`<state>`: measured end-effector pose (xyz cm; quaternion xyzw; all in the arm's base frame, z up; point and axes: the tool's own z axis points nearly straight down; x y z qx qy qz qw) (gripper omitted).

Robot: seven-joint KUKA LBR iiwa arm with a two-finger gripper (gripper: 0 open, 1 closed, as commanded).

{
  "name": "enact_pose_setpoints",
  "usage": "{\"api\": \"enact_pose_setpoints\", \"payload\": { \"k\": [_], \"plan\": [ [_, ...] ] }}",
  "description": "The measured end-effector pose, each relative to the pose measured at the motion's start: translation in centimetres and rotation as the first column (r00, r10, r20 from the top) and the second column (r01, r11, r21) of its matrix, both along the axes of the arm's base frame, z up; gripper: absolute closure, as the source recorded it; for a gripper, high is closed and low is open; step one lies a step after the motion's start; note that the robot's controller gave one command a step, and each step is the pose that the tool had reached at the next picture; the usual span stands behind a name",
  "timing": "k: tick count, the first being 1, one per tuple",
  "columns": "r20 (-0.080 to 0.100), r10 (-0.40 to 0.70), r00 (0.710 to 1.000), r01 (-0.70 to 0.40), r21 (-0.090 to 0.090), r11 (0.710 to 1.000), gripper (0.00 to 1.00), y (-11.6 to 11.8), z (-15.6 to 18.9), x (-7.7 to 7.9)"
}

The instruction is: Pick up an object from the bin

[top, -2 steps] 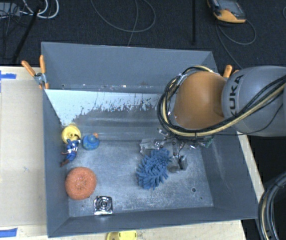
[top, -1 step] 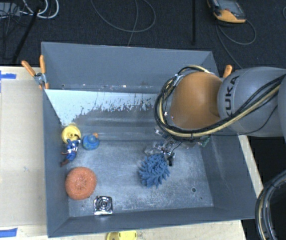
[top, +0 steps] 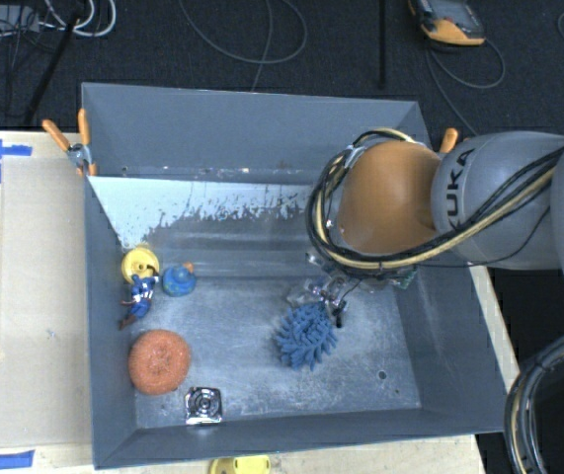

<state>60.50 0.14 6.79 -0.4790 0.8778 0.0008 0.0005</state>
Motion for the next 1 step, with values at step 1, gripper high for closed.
{"api": "enact_pose_setpoints", "payload": {
  "k": [1],
  "plan": [
    [0.0,-0.001,1.0,0.001,0.0,1.0,1.0,-0.21,0.11,0.04]
  ]
}}
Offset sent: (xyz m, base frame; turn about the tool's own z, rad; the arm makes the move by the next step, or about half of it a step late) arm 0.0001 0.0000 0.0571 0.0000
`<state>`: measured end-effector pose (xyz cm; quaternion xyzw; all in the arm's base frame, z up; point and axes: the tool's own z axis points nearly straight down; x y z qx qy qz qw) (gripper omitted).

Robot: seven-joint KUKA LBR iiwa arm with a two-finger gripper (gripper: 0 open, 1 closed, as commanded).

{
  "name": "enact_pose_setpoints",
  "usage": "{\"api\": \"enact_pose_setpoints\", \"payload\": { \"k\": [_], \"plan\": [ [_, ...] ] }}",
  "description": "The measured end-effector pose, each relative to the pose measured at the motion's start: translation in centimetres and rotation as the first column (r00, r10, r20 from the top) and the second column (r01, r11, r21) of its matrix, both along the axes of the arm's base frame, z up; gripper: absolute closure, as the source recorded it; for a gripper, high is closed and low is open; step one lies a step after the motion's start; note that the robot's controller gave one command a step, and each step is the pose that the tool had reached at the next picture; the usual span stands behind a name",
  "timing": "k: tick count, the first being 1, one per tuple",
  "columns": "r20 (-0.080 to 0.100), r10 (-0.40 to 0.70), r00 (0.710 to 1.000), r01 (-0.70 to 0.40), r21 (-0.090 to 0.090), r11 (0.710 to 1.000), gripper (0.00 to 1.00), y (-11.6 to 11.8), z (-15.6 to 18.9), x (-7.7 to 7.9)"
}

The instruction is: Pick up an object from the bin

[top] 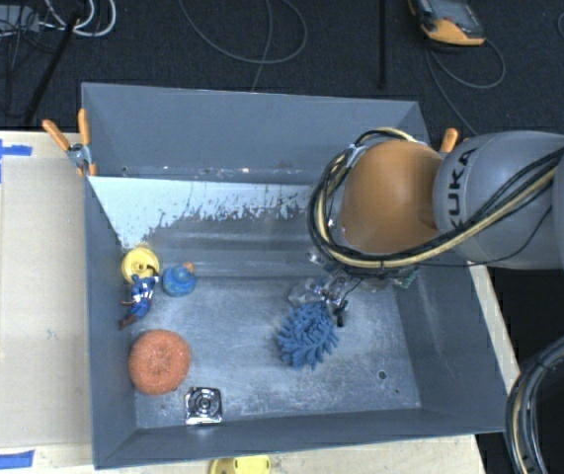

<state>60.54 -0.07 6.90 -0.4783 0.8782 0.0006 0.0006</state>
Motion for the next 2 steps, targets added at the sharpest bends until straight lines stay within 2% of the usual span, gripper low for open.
{"api": "enact_pose_setpoints", "payload": {
  "k": [2],
  "plan": [
    [-0.011,0.0,1.0,0.0,0.001,1.0,1.0,0.2,2.7,-0.3]
  ]
}}
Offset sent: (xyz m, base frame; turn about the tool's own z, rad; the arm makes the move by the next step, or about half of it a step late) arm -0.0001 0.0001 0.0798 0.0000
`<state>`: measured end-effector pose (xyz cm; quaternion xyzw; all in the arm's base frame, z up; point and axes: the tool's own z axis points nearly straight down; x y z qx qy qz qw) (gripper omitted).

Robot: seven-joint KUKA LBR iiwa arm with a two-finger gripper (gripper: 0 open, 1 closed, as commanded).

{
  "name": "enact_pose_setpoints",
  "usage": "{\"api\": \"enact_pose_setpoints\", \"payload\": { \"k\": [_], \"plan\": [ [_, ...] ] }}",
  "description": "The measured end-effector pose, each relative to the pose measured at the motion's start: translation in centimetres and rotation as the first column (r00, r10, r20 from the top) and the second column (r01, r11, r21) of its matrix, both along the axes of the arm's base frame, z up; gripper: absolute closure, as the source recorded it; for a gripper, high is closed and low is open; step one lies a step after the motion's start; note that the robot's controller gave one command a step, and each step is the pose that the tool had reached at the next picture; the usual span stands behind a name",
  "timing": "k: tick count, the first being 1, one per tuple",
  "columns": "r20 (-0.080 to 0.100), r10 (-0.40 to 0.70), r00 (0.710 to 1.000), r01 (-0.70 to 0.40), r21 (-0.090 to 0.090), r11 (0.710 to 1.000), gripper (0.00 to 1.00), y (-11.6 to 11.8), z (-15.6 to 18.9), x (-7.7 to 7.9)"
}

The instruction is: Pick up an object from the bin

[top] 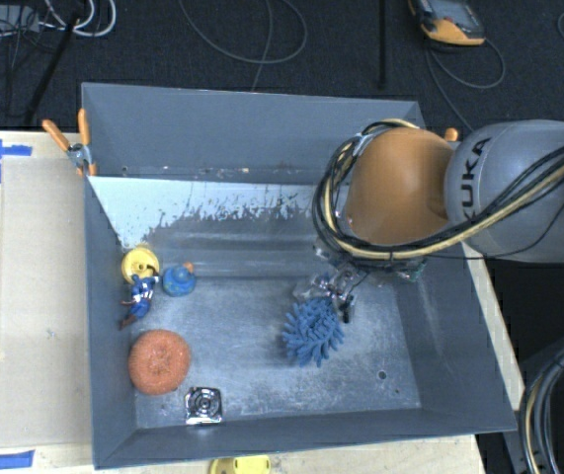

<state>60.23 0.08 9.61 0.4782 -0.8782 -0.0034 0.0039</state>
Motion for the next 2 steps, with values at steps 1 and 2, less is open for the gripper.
{"api": "enact_pose_setpoints", "payload": {
  "k": [1,2],
  "plan": [
    [0.008,-0.001,1.0,0.001,0.0,1.0,1.0,0.0,2.1,0.2],
    [0.014,-0.002,1.0,0.002,-0.001,1.0,1.0,0.0,3.4,0.4]
  ]
}}
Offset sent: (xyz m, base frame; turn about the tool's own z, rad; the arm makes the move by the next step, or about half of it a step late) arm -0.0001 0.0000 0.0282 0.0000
